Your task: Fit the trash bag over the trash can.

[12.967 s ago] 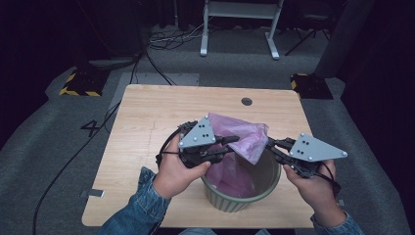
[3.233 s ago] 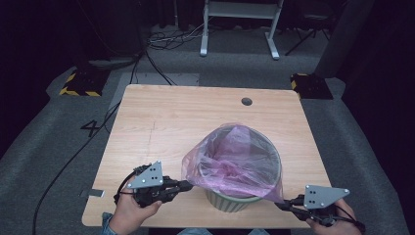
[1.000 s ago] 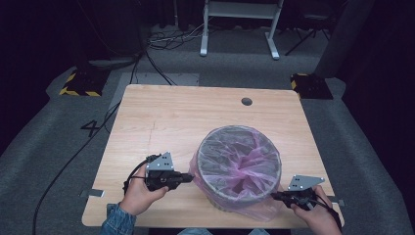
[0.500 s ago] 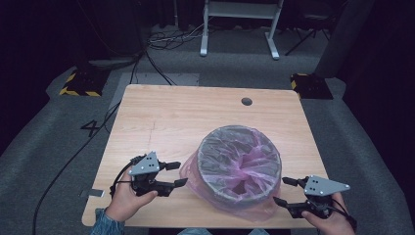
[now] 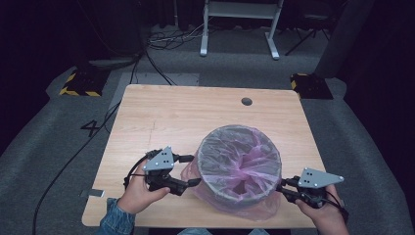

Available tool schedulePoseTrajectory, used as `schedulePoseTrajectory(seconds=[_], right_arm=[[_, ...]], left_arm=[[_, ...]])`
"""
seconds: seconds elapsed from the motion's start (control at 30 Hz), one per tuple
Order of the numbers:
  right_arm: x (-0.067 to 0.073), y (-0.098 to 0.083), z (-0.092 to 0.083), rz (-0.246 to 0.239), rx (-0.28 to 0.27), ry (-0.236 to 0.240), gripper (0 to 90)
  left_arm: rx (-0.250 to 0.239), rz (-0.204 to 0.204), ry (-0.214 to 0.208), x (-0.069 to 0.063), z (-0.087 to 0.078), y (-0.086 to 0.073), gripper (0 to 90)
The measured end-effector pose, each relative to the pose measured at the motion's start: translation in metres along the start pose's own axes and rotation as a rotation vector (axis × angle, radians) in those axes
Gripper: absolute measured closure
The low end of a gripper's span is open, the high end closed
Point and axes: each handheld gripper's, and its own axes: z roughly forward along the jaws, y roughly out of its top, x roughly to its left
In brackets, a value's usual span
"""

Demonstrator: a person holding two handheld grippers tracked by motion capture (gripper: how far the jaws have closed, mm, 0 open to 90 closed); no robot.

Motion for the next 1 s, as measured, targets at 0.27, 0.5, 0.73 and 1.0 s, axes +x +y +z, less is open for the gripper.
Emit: schedulePoseTrajectory(seconds=[0.27,0.5,0.73,1.0], right_arm=[[-0.005,0.005,-0.006,0.008,-0.035,-0.005,90.0],[-0.015,-0.002,0.003,0.041,0.001,-0.005,90.0],[-0.033,-0.042,0.025,0.126,0.141,-0.001,90.0],[-0.033,-0.071,0.032,0.161,0.265,0.001,90.0]], left_arm=[[0.004,-0.016,-0.009,0.002,-0.008,0.000,90.0],[0.109,-0.074,0.050,0.014,0.001,-0.023,90.0],[0.236,-0.140,0.095,0.026,0.013,-0.050,90.0],[0.252,-0.163,0.109,0.023,0.014,-0.060,89.9]])
